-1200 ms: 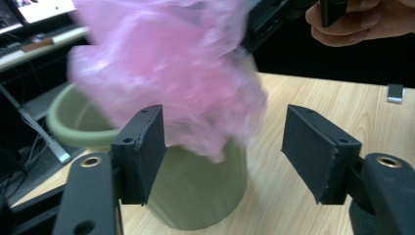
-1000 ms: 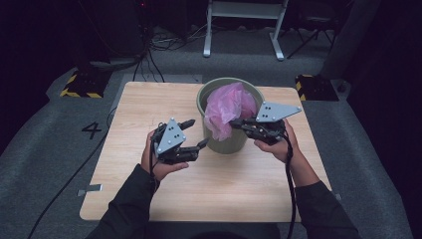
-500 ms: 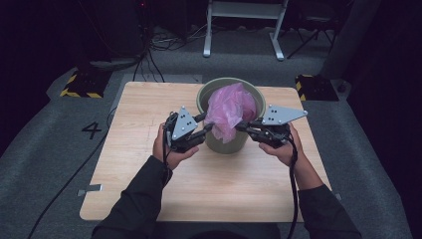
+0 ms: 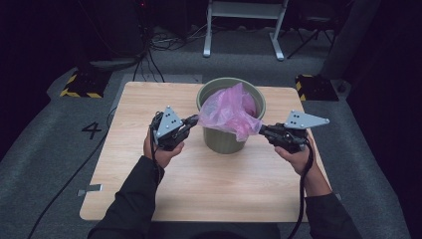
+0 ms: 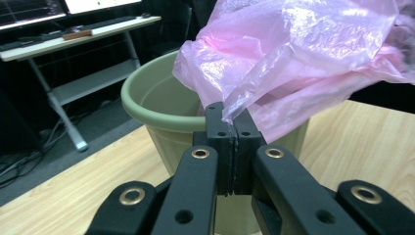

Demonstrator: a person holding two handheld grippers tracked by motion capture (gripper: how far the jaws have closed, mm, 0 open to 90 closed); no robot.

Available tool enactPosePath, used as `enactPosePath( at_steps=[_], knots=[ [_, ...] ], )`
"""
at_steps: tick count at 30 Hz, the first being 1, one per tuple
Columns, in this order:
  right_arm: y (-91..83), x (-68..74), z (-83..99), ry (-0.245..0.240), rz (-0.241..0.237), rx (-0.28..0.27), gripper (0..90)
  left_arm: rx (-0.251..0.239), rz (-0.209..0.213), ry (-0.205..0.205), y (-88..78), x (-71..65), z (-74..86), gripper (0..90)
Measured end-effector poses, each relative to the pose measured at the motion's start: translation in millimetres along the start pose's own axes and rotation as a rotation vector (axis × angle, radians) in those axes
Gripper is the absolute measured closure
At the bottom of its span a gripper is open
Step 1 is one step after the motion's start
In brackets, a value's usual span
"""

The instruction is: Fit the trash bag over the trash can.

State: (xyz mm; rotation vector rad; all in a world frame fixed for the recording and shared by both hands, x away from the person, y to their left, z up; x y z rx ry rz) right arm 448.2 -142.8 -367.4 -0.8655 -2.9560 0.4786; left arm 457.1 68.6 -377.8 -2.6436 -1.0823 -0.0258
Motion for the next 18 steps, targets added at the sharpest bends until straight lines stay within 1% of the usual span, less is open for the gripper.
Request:
enactPosePath(
  at_steps=[1, 2, 4, 6, 7, 9, 10, 12, 13, 14, 16, 18],
  knots=[
    [-2.1, -1.4, 3.6, 0.012, -0.002, -0.001, 90.0, 0.002, -0.005, 0.001, -0.2, -0.1, 1.1, 89.2],
    [-3.8, -2.8, 7.1, 0.022, 0.002, -0.001, 90.0, 0.0, 0.0, 0.008, -0.5, -0.5, 1.8, 89.3],
    [-7.1, -5.8, 13.1, 0.04, 0.014, 0.0, 90.0, -0.007, 0.025, -0.004, -0.9, -2.3, 3.9, 89.3],
    [-9.6, -7.7, 19.1, 0.066, 0.012, -0.006, 90.0, -0.005, 0.042, -0.001, -0.9, -4.4, 6.6, 89.3],
    [-9.6, -8.3, 23.5, 0.075, 0.014, 0.002, 90.0, -0.005, 0.048, 0.002, -1.0, -6.1, 8.0, 89.3],
    [-8.6, -9.9, 33.3, 0.081, 0.024, 0.02, 88.7, -0.001, 0.047, 0.01, -1.4, -8.1, 10.5, 89.3],
    [-8.4, -11.6, 38.1, 0.089, 0.03, 0.028, 87.0, 0.0, 0.048, 0.006, -1.9, -8.7, 11.7, 89.3],
    [-9.2, -17.6, 46.7, 0.105, 0.053, 0.039, 77.9, 0.003, 0.052, 0.006, -2.3, -9.4, 13.4, 89.3],
    [-10.2, -20.2, 50.5, 0.112, 0.063, 0.048, 75.5, 0.005, 0.048, 0.01, -2.5, -9.6, 13.9, 89.3],
    [-11.7, -21.3, 53.0, 0.113, 0.062, 0.049, 70.7, 0.006, 0.048, 0.01, -2.9, -10.3, 14.0, 89.2],
    [-17.1, -21.3, 52.5, 0.1, 0.068, 0.035, 53.7, 0.004, 0.049, 0.017, -4.1, -11.9, 13.2, 89.2],
    [-24.6, -18.5, 47.2, 0.071, 0.08, 0.016, 43.1, 0.005, 0.047, 0.026, -4.4, -13.6, 12.2, 89.1]
  ],
)
Point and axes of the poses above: each handheld gripper's, and its own axes: y roughly forward along the jaws, z roughly out of its underside, x roughly to its left, the point moved 10 cm from there along y, roughly forward along the jaws, and after that the axes turned 1 degree about z, right-handed, at the moved point
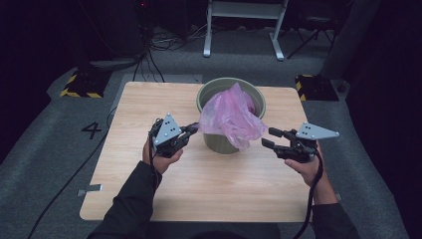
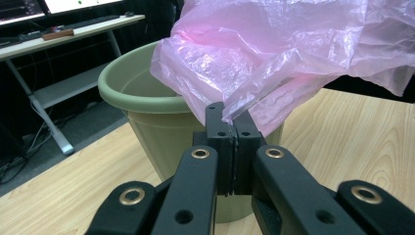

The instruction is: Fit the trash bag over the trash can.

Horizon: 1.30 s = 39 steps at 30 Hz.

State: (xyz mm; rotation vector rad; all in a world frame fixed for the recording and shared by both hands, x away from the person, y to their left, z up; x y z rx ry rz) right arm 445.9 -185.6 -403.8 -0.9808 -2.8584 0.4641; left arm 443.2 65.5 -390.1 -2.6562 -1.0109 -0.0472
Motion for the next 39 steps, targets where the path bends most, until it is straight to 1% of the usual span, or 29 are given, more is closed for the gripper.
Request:
enactPosePath(
  at_steps=[1, 2, 4, 5, 8, 10, 13, 16, 17, 20, 22, 24, 28, 30, 33, 34, 36, 38, 39],
  knots=[
    [-4.4, 1.8, -4.2, -0.014, 0.008, -0.017, 39.3, 0.001, 0.003, 0.004, -0.1, -1.0, -0.5, 89.1],
    [-8.7, 4.6, -8.7, -0.036, 0.013, -0.032, 37.9, 0.001, 0.003, 0.005, -0.1, -2.0, -0.9, 89.1],
    [-16.4, 13.0, -18.2, -0.061, 0.006, -0.059, 35.7, 0.002, 0.004, 0.013, 0.2, -4.3, -1.8, 89.1],
    [-19.5, 17.0, -23.1, -0.075, 0.006, -0.07, 35.7, 0.004, 0.005, 0.017, 0.4, -5.7, -2.1, 89.0],
    [-28.1, 30.1, -36.7, -0.137, 0.016, -0.096, 36.1, 0.009, 0.001, 0.026, 1.1, -7.4, -2.9, 89.0],
    [-34.6, 39.9, -46.2, -0.165, 0.006, -0.125, 36.3, 0.017, -0.002, 0.029, 1.3, -7.0, -2.9, 89.1],
    [-44.3, 52.9, -59.8, -0.196, -0.003, -0.167, 36.5, 0.023, -0.005, 0.029, 1.5, -6.3, -3.1, 89.0],
    [-50.6, 67.1, -71.9, -0.229, -0.017, -0.196, 36.8, 0.031, -0.011, 0.033, 2.0, -6.0, -3.0, 89.1],
    [-51.0, 72.8, -74.9, -0.246, -0.028, -0.201, 36.8, 0.031, -0.011, 0.034, 2.4, -6.1, -3.2, 89.0],
    [-45.7, 89.6, -79.4, -0.305, -0.047, -0.189, 36.8, 0.033, -0.009, 0.032, 3.9, -7.3, -3.3, 89.1],
    [-37.0, 99.9, -78.7, -0.332, -0.079, -0.163, 36.8, 0.036, -0.006, 0.035, 4.8, -8.0, -3.5, 89.1],
    [-24.7, 104.6, -75.9, -0.349, -0.092, -0.13, 36.9, 0.034, -0.002, 0.036, 5.7, -9.7, -4.2, 89.1],
    [2.1, 103.0, -65.0, -0.352, -0.095, -0.062, 39.2, 0.034, 0.004, 0.04, 5.5, -11.0, -4.4, 89.1],
    [15.3, 96.5, -56.2, -0.351, -0.07, -0.013, 41.9, 0.032, 0.007, 0.037, 5.4, -10.8, -4.5, 89.1],
    [33.8, 83.4, -43.4, -0.359, -0.011, 0.051, 45.5, 0.028, 0.013, 0.033, 5.3, -11.2, -4.7, 89.1],
    [39.3, 78.6, -39.8, -0.358, 0.013, 0.071, 49.0, 0.027, 0.016, 0.033, 5.0, -11.6, -4.8, 89.0],
    [47.3, 69.8, -35.3, -0.348, 0.047, 0.093, 63.7, 0.029, 0.018, 0.034, 4.6, -11.7, -4.6, 89.1],
    [50.4, 61.2, -34.2, -0.331, 0.07, 0.099, 75.0, 0.038, 0.021, 0.04, 3.9, -11.3, -3.2, 89.1],
    [49.6, 56.7, -35.2, -0.318, 0.079, 0.094, 78.9, 0.041, 0.02, 0.039, 3.6, -10.7, -2.2, 89.1]
  ],
)
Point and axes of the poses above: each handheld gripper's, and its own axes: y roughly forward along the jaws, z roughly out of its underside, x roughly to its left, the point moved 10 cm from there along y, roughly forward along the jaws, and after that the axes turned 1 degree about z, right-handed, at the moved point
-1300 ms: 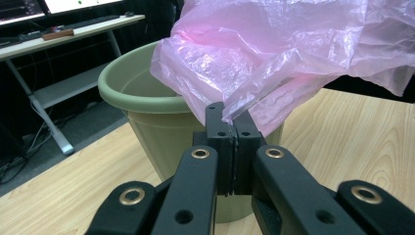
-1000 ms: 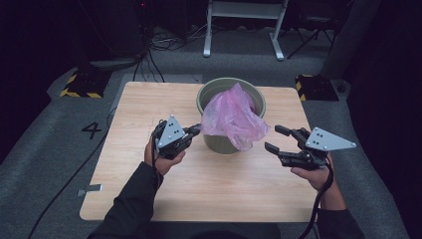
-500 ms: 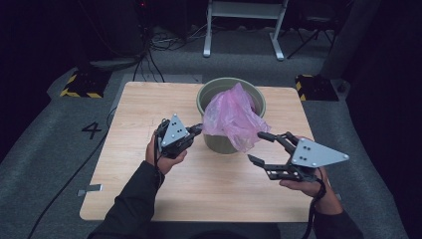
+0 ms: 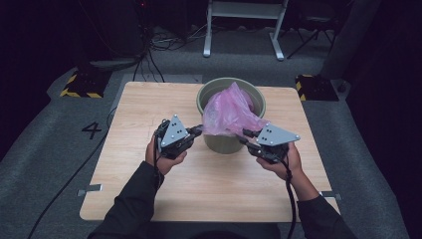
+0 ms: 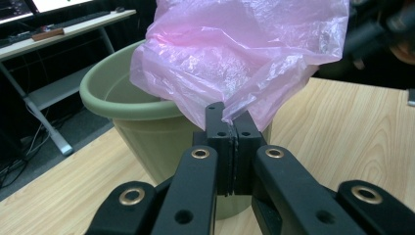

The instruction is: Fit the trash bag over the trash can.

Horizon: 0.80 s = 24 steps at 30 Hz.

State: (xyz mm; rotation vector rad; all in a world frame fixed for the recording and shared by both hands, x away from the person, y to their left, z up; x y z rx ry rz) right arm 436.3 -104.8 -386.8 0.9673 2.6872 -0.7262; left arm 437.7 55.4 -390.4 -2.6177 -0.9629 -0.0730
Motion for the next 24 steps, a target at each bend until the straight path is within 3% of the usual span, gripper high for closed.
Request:
enactPosePath(
  at_steps=[3, 7, 12, 16, 24],
  knots=[
    [-8.3, -16.9, -0.5, 0.065, 0.036, -0.025, 85.6, 0.013, 0.004, -0.001, -1.6, 2.3, 4.0, 89.2],
    [-24.2, -41.6, -2.7, 0.11, 0.12, -0.046, 87.3, 0.028, 0.015, -0.007, -4.0, 4.9, 8.0, 89.1],
    [-44.3, -70.5, -15.9, 0.12, 0.208, -0.069, 87.8, 0.053, 0.004, 0.009, -6.1, 9.0, 9.6, 89.1],
    [-54.9, -86.9, -27.3, 0.106, 0.248, -0.072, 88.1, 0.063, 0.0, 0.016, -10.7, 13.3, 9.0, 89.1],
    [-48.6, -120.6, -26.5, 0.12, 0.299, 0.006, 88.3, 0.096, -0.004, 0.008, -22.7, 27.6, 16.9, 89.2]
  ],
)
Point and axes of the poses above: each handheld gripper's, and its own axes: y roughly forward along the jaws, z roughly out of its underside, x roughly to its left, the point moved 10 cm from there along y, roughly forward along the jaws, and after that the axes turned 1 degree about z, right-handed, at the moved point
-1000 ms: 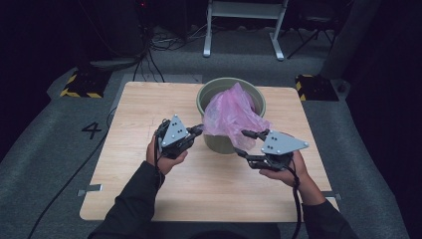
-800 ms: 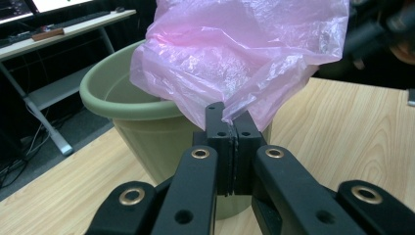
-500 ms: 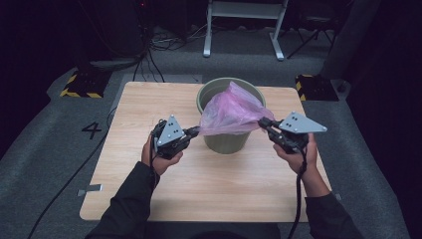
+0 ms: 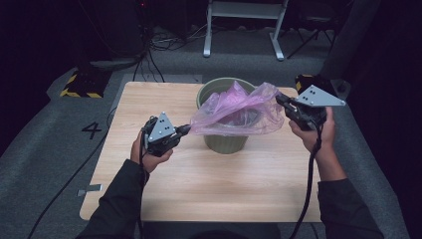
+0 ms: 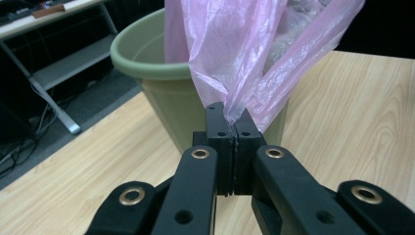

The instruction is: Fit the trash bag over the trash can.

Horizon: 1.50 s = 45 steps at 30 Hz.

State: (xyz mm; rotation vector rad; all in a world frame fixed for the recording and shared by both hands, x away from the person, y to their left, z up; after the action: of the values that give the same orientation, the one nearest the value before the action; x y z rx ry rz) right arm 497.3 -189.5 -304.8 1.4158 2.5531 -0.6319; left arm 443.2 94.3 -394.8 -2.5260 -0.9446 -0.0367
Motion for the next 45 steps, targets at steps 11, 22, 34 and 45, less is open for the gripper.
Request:
enactPosePath(
  at_steps=[11, 22, 34, 45],
  knots=[
    [44.5, -31.4, 45.4, 0.151, 0.01, 0.135, 88.5, 0.051, 0.05, -0.059, 7.2, 9.7, 27.9, 88.9],
    [40.1, -17.6, 58.5, 0.206, -0.092, 0.115, 87.5, 0.029, 0.091, -0.081, 5.3, -4.1, 33.2, 43.1],
    [29.6, -19.4, 40.3, 0.15, -0.049, 0.062, 73.9, -0.125, 0.09, -0.037, -27.3, -12.0, -43.5, 22.7],
    [12.2, -21.9, 31.1, 0.111, 0.009, 0.021, 25.3, 0.0, 0.035, -0.007, 29.5, -3.6, -70.7, 28.0]
  ],
)
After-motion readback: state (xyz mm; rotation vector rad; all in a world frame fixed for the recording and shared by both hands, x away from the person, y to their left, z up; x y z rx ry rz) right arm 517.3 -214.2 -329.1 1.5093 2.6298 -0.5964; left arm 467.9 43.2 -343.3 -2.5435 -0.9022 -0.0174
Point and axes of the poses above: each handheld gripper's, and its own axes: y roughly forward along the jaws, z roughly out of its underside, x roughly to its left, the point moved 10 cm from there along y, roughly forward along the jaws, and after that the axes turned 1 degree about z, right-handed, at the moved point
